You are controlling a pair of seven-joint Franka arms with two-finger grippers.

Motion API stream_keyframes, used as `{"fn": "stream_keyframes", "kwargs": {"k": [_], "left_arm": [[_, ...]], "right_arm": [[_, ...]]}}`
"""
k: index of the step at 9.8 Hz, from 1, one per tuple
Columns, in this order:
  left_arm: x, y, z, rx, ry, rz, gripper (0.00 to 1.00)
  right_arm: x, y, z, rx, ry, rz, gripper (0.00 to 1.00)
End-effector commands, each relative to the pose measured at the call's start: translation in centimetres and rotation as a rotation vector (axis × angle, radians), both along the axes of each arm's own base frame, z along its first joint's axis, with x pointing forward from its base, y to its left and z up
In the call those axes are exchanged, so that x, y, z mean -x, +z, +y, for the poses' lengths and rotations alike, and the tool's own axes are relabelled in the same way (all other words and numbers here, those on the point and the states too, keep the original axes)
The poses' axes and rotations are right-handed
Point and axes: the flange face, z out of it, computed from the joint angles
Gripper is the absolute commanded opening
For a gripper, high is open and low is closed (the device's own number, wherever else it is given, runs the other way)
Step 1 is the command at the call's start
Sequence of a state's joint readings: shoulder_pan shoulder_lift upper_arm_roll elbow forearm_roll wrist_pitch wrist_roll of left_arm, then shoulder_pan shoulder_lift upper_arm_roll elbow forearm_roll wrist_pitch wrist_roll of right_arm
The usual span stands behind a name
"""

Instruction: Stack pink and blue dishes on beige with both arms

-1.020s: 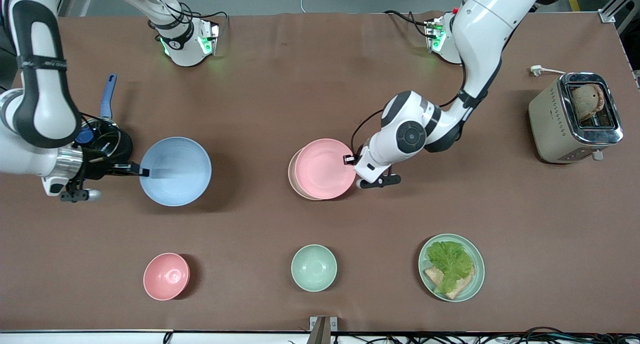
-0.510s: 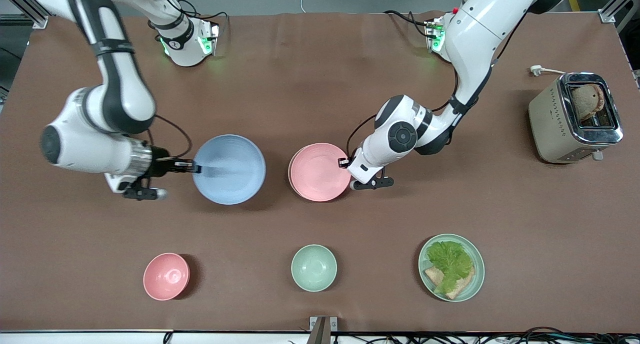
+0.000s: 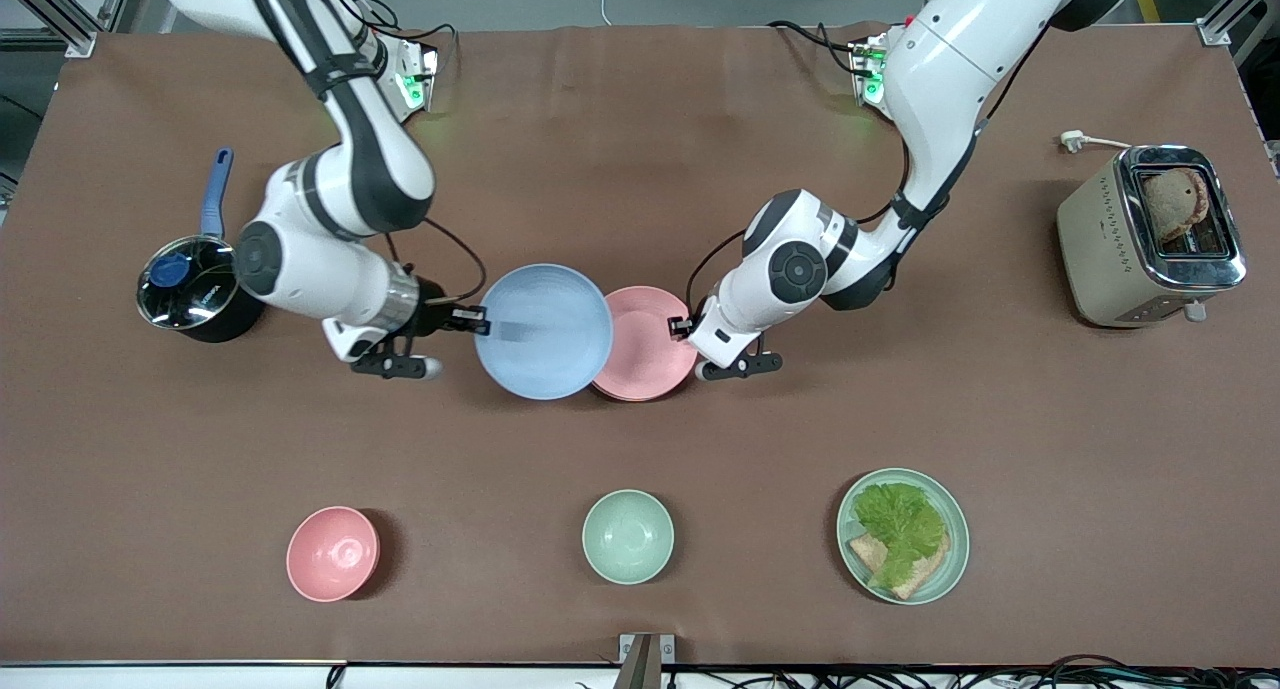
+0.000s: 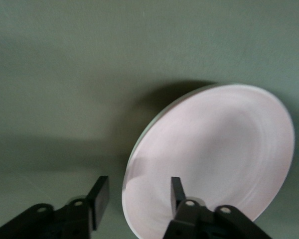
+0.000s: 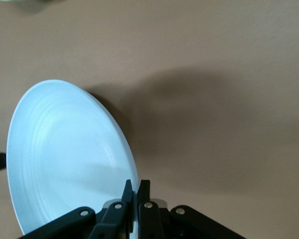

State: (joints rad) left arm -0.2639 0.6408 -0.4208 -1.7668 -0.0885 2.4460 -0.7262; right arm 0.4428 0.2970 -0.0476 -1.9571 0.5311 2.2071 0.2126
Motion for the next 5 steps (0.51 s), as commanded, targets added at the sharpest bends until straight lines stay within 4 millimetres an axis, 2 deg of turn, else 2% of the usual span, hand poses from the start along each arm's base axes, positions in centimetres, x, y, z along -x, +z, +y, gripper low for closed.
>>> {"fn": "stream_keyframes", "kwargs": {"k": [1,2,4,5], "left_arm": [[-3.8,8.8,6.0,-0.143,-0.011,-0.053,1.00],[-5.8,13.6,8.8,-0.218,-0.018,-0.072,1.00],[-8.4,22.9,14.0,-0.262,-0.031,-0.099,1.00],[-9.5,26.6,17.5,-0.319,-0.048,-0.161,1.00]], "right_arm": [[0.9,-0.8,1.6,0.010,0.006,0.001,0.01],[1.5,-1.4,3.4,0.009,0.025,-0.011,0.02],[1.8,-3.3,5.4,0.026,-0.015,-0.028,0.02],[2.0,-4.2,6.6,0.027,-0.025,-0.044,0.02]]}}
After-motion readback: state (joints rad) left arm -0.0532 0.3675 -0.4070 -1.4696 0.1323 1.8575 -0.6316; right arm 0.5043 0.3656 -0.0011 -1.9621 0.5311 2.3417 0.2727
